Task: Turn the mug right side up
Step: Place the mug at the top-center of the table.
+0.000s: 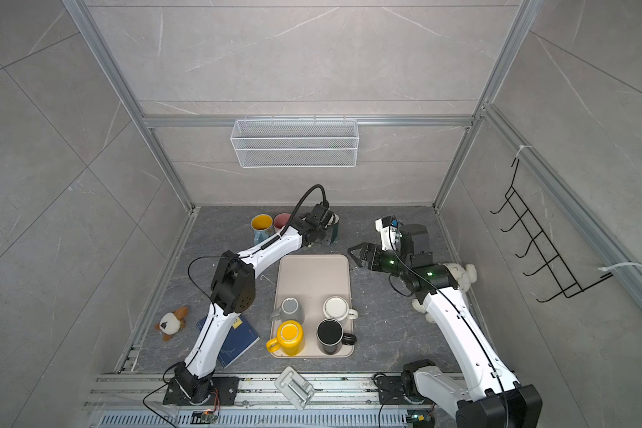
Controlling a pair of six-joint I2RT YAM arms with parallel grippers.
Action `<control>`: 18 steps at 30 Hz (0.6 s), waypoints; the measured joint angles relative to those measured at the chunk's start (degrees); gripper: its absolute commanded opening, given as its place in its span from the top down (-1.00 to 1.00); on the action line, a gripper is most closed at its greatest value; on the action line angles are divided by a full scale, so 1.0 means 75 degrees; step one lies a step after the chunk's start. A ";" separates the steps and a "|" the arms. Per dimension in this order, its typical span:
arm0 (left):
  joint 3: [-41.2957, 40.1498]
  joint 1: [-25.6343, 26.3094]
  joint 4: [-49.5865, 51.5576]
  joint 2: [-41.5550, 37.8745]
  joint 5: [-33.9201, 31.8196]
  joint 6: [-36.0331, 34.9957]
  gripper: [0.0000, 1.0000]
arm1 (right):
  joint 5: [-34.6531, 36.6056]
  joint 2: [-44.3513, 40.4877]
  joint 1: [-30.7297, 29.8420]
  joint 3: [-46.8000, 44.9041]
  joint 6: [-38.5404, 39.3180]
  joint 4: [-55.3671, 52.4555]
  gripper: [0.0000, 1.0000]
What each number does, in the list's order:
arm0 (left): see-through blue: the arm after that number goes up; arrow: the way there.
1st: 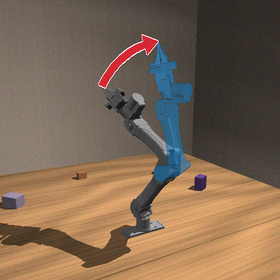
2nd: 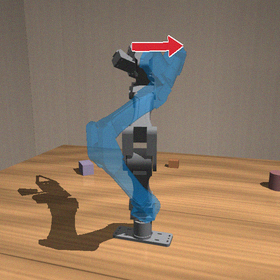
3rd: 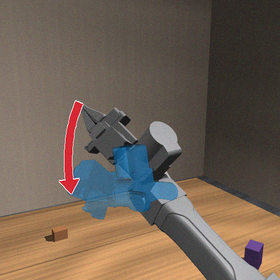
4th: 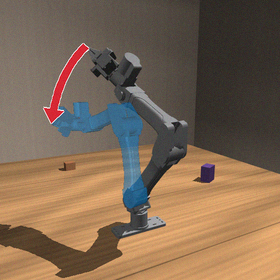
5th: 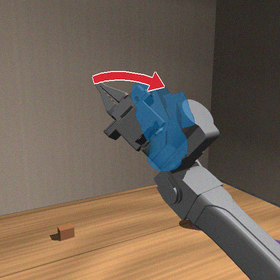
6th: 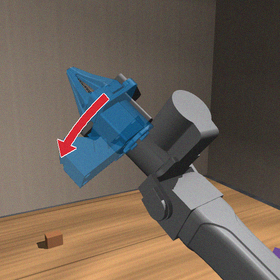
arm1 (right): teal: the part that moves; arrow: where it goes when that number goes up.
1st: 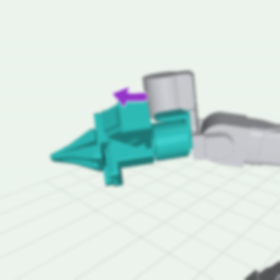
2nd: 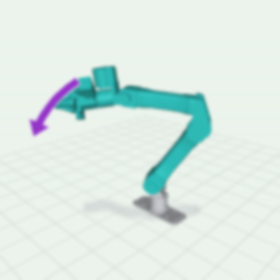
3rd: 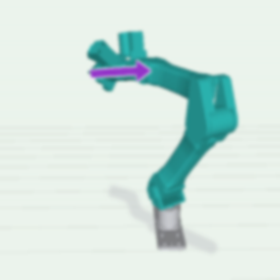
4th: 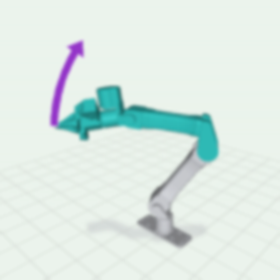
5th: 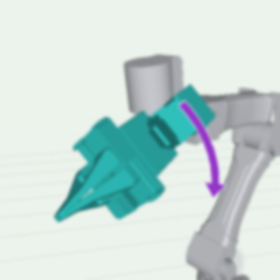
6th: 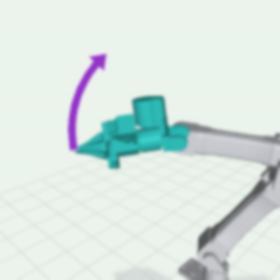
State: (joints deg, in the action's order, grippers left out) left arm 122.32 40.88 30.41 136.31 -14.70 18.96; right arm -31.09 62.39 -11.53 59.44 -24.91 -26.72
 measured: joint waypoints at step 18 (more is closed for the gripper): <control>-0.0962 0.0003 -0.0525 -0.0393 0.0216 0.0192 0.95 | -0.0041 0.0032 0.0000 -0.0079 -0.0087 0.0064 -0.61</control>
State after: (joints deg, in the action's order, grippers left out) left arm 115.11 40.91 26.48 133.36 -13.08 20.40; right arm -31.40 62.63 -11.53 58.85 -25.56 -26.24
